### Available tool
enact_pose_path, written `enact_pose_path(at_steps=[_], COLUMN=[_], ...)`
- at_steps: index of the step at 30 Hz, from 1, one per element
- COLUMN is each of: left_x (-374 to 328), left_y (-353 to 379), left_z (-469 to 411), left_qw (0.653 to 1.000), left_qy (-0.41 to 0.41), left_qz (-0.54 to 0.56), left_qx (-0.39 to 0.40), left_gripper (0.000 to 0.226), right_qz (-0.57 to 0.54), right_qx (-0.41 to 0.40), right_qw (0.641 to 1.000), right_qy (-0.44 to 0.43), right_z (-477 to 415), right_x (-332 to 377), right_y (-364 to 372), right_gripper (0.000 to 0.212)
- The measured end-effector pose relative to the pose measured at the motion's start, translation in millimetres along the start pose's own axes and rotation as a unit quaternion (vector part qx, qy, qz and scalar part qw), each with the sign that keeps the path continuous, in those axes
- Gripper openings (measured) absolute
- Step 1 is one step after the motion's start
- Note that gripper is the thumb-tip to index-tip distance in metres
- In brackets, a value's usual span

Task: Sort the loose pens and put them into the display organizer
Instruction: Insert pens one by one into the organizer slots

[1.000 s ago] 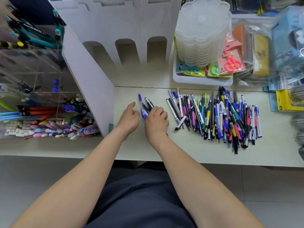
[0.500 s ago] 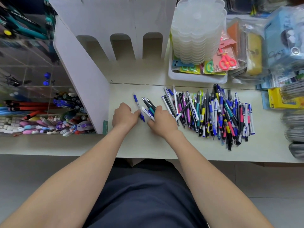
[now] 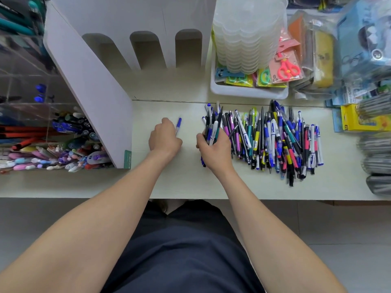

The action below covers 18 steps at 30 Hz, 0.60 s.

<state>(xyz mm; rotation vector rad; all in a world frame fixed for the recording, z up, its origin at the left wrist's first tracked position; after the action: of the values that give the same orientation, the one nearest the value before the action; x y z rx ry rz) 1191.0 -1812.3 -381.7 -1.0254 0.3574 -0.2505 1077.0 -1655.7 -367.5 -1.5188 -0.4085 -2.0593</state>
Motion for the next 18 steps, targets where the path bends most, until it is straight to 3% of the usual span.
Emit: enact_pose_path(at_steps=[4,6,10,13,15,18], left_x=[-4,-8,-3,-3,1,4], left_y=[9,8,-4,-10,-18,-34], left_z=[14,27,37,40,41,44], left_qw=[0.968,0.949,0.934,0.943,0.957,0.95], left_qy=[0.033,0.071,0.078,0.111,0.11,0.069], left_qz=[0.239,0.301,0.348,0.315,0.264,0.281], left_qx=[0.062,0.065,-0.005,-0.002,-0.044,-0.121], left_gripper=[0.026,0.027,0.021,0.032,0.042,0.033], right_qz=[-0.047,-0.08,-0.087,-0.069,-0.063,-0.061], right_qx=[-0.008,0.007,0.058,0.056,0.055,0.059], right_qw=[0.999,0.997,0.994,0.995,0.995,0.987], right_qy=[-0.01,0.003,-0.014,-0.037,-0.061,-0.135], right_z=[-7,-10,-5,-6,-5,6], right_x=[0,-1,5,6,12,31], right_y=[3,11,27,29,32,45], right_gripper=[0.009,0.009,0.029,0.018,0.013,0.01])
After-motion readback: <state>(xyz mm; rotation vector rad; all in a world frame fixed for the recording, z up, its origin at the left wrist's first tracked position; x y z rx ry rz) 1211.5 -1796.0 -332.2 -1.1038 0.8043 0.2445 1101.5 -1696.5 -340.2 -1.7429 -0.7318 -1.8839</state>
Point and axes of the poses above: each hand's wrist, its own z-axis away from the middle knuckle, its own y-axis out of the palm, x = y × z, the point moved 8 cm from there along -z, towards the middle knuckle, and after that the axes turned 15 degrees about -z, right-handed, at the moved point
